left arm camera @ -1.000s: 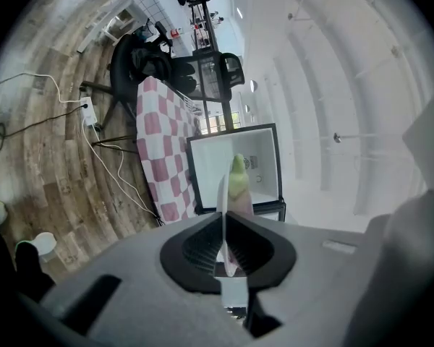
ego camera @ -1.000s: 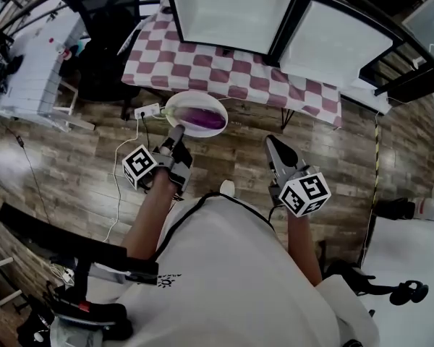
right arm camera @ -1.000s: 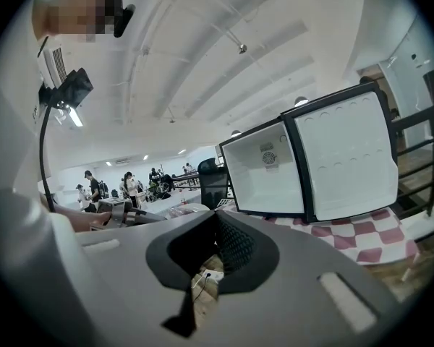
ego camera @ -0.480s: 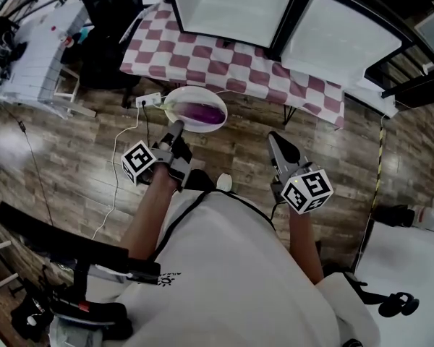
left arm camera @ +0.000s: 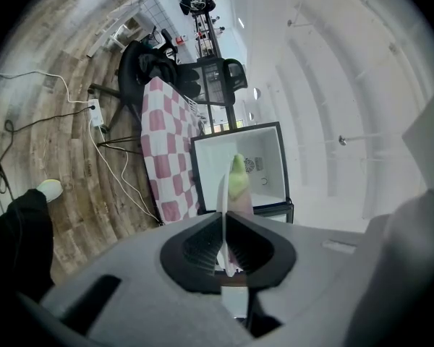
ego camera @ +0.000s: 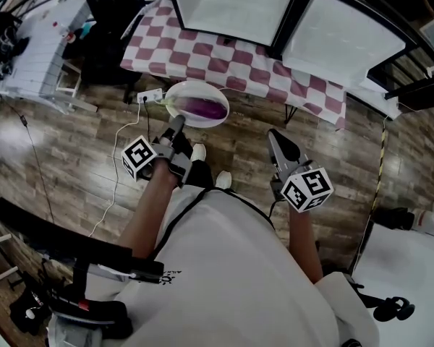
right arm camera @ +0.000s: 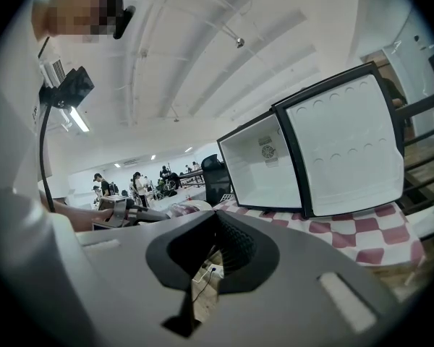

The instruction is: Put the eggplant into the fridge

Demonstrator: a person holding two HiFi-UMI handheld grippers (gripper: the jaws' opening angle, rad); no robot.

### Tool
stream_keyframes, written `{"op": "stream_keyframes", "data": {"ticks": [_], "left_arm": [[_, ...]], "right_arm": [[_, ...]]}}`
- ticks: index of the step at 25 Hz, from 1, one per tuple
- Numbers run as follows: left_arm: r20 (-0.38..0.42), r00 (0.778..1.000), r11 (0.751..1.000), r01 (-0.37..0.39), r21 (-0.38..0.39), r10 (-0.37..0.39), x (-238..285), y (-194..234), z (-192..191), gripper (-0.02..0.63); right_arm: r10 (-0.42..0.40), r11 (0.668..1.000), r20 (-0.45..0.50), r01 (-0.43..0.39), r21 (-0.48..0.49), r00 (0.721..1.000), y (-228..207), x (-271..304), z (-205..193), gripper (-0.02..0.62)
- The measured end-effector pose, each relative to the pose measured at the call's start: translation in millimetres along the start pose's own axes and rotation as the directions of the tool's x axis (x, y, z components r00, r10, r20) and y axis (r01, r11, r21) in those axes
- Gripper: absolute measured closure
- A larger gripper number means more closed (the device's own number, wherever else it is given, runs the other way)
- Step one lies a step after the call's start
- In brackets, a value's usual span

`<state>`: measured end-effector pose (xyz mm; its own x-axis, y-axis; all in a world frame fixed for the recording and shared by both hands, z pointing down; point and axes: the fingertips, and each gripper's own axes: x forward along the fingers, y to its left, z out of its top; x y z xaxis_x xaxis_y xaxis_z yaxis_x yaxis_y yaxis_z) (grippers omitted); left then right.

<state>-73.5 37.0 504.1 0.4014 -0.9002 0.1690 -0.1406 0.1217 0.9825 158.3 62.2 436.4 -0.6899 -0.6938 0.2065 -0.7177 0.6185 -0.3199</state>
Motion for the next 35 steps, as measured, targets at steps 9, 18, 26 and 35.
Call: {"op": "stream_keyframes", "data": {"ticks": [9, 18, 26, 35], "left_arm": [[-0.017, 1.0, 1.0, -0.013, 0.002, 0.013, 19, 3, 9, 0.584], [-0.043, 0.999, 1.0, 0.007, -0.008, -0.008, 55, -1, 36, 0.584], [-0.068, 0.998, 1.0, -0.005, -0.002, 0.004, 97, -2, 71, 0.584], [-0.116, 0.993, 1.0, -0.006, 0.008, 0.007, 162, -13, 112, 0.584]], "right_arm": [[-0.014, 1.0, -0.003, 0.014, 0.002, 1.0, -8, 13, 3, 0.589], [-0.028, 1.0, -0.012, 0.028, 0.003, 1.0, -19, 49, 14, 0.589], [-0.038, 0.999, -0.017, 0.038, 0.003, 0.999, -32, 95, 28, 0.588], [-0.064, 0.998, -0.007, 0.064, 0.001, 0.998, -54, 153, 60, 0.589]]}}
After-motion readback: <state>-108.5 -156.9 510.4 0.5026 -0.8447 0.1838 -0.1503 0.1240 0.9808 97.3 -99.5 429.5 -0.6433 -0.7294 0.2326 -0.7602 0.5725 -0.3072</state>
